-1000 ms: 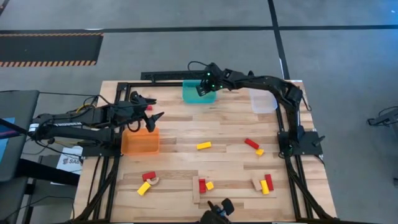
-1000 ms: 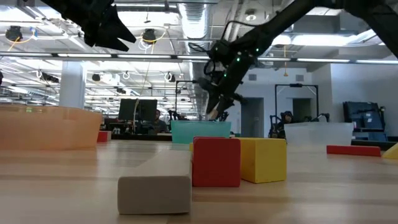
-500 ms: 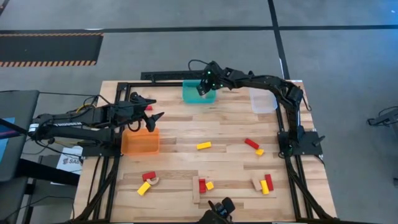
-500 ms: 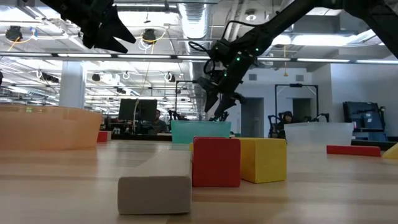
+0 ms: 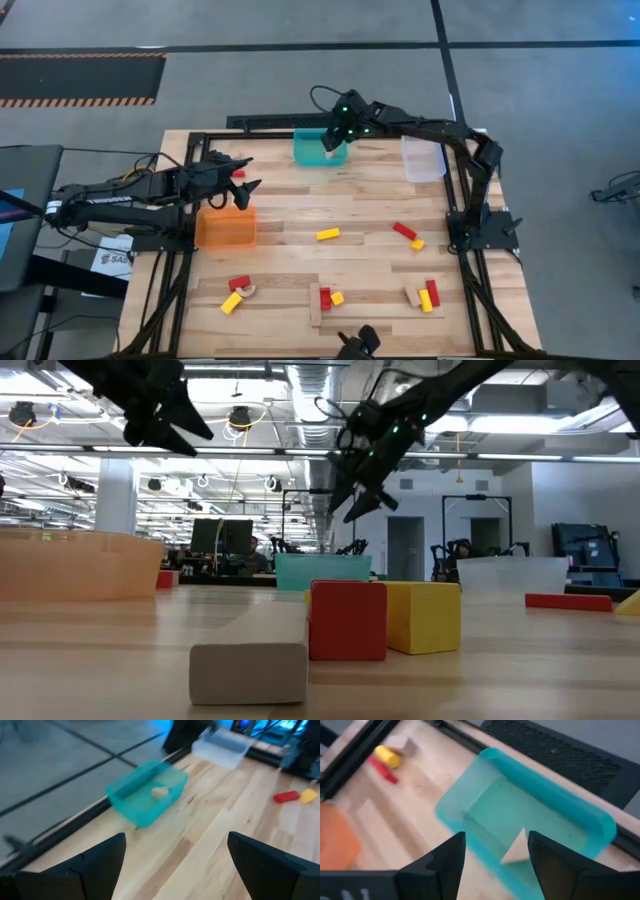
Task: Sort & place blocks by color
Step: Put the red block into the transparent orange bin
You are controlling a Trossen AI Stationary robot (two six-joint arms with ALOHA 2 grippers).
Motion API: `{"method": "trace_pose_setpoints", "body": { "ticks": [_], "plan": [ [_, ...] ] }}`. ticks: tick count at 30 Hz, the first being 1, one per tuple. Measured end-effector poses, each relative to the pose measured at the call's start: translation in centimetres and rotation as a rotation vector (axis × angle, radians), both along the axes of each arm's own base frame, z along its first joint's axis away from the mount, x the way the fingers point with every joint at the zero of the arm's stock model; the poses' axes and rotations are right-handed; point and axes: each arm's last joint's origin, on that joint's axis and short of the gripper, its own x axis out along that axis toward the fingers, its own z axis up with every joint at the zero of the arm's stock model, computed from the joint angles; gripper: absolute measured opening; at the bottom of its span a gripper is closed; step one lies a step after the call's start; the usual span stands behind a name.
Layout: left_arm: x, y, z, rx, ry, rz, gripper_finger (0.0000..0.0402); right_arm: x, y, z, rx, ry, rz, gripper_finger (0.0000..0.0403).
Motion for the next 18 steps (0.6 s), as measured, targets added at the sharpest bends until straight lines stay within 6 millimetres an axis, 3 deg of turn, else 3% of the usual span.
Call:
{"method": "trace_pose_setpoints", "body": {
  "ticks": [9, 13, 18],
  "plan": [
    [-1.3, 2.0, -1.1, -0.076, 0.112, 0.127, 0.0338, -3.6, 5.8, 5.3, 0.011, 0.135, 0.154, 0.0233],
    [-1.7, 3.9, -1.9, -0.157, 0.179, 0.156, 0.0338, -4.6, 8.7, 6.4, 0.023, 0.204, 0.244, 0.0233],
    [-1.2, 6.6, -3.7, -0.277, 0.376, 0.054, 0.0338, -5.2, 11.8, 7.0, 0.044, 0.265, 0.326, 0.0233]
  ]
}}
